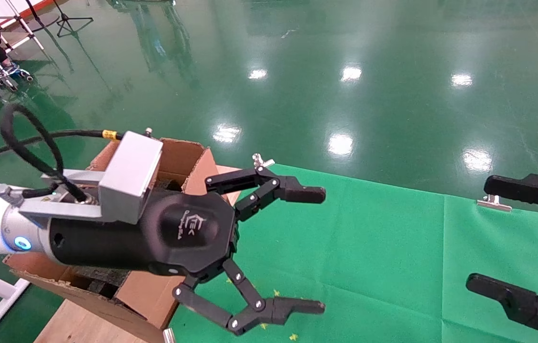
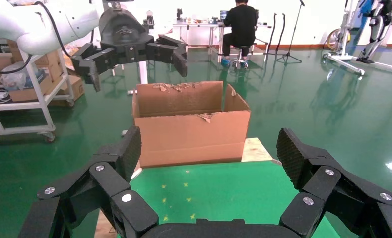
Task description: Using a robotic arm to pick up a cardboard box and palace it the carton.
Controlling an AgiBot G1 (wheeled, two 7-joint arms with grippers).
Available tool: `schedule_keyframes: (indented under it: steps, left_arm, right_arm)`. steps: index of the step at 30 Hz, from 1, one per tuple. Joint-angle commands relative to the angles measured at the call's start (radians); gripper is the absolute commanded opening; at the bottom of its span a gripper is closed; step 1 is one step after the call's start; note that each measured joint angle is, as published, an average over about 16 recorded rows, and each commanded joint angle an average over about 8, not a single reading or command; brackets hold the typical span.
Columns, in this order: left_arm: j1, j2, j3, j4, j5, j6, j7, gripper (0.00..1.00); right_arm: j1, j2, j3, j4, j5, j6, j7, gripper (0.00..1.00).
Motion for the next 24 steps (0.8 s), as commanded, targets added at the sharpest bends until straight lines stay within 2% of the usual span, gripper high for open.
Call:
schedule_keyframes:
  steps: [1,24]
  left_arm:
    - [0.011,0.0,-0.002,-0.018,-0.01,-0.001,0.004,1.0]
    - [-0.012,0.0,0.001,0.023,0.011,-0.001,-0.004,1.0]
  right_arm:
    - [0.0,0.0,0.0,0.0,0.0,0.0,0.0,1.0]
    - [0.0,0.0,0.0,0.0,0.0,0.0,0.0,1.0]
